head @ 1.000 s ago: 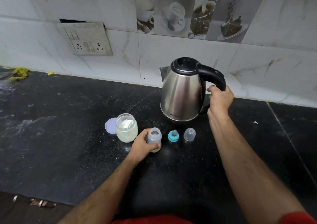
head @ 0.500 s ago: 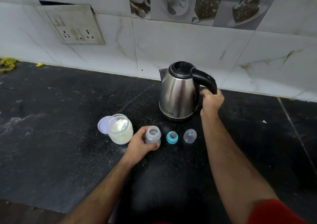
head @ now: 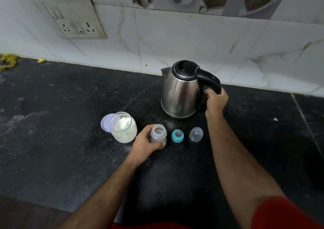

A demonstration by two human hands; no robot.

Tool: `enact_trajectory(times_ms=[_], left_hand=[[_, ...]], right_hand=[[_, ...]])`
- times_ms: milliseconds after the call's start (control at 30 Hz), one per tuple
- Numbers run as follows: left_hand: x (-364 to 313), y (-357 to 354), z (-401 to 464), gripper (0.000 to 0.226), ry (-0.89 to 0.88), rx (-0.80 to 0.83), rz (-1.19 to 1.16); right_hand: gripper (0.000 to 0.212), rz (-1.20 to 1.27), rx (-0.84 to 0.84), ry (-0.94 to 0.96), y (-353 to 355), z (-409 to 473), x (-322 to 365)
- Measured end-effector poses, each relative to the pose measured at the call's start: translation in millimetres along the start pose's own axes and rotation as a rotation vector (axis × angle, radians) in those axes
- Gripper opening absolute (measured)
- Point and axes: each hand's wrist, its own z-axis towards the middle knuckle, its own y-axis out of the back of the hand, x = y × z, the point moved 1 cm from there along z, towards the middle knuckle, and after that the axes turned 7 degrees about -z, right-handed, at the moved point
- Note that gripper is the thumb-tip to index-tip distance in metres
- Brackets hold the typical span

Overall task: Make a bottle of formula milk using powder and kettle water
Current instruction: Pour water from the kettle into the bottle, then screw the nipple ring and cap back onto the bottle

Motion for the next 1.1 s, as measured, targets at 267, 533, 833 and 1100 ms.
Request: enact_trajectory(times_ms=[267, 533, 833, 1100], left_hand=[[-3.4, -2.4, -3.8, 0.056, -0.017, 0.008, 0.006], [-4.9, -1.2, -16.8, 0.057, -0.053, 0.014, 0.009], [4.3, 5.9, -37.1, 0.057, -0.052, 0.023, 0.002], [13.7, 9.3, -55.6, 0.056, -0.051, 0.015, 0.018]], right_hand=[[0.018, -0.167, 0.125, 0.054, 14.6, -1.9, 4.2], [0.043, -0.206, 0.026, 0.157, 51.6, -33.7, -3.7], [0.022, -0.535, 0.336, 0.321, 62.3, -120.6, -49.9], [0.072, -0.868, 0.477, 0.290, 41.0, -135.6, -74.0]])
